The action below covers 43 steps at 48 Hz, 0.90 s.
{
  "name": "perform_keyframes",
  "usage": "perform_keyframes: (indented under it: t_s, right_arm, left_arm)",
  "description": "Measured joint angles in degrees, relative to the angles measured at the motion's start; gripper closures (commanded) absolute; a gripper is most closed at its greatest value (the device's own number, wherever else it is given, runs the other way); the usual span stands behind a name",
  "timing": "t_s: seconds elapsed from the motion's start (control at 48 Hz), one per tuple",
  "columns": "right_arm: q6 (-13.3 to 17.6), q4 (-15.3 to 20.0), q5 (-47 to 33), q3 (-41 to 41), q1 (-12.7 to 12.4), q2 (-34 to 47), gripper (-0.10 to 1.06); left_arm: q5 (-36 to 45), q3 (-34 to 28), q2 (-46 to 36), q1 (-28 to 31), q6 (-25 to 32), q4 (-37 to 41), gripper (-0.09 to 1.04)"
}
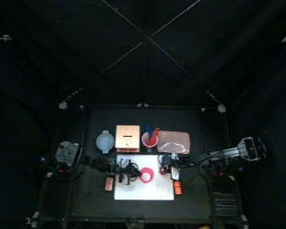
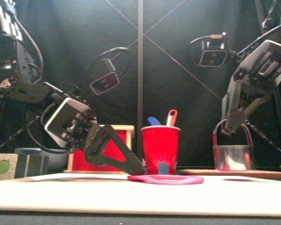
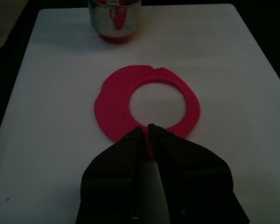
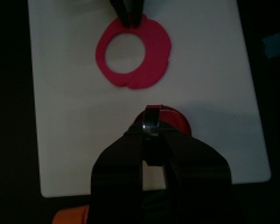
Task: Get the cutter from the drawer then cut the dough then place the extra dough in the bowl
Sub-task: Place the extra dough in the bowl
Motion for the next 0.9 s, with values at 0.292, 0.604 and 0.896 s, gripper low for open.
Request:
perform_keyframes:
  t_s: [0.292,0.604,0.896]
  right_arm:
    - [0.00,0.18,-0.62,0.09,0.70,2.29,0.55]
    - [0.00,0.62,-2.64,0.18,0.79,3.08,0.42]
    - [0.00,0.70,-2.72,0.00,1.49,3.08,0.27]
  left_arm:
    - [1.41,0.35,-0.70,0.09,0.00,-0.09,0.36]
    - [1.76,0.18,-0.79,0.18,0.00,-0.09,0.35]
    - [2.20,0.26,-1.58,0.18,-0.09,-0.18,0.34]
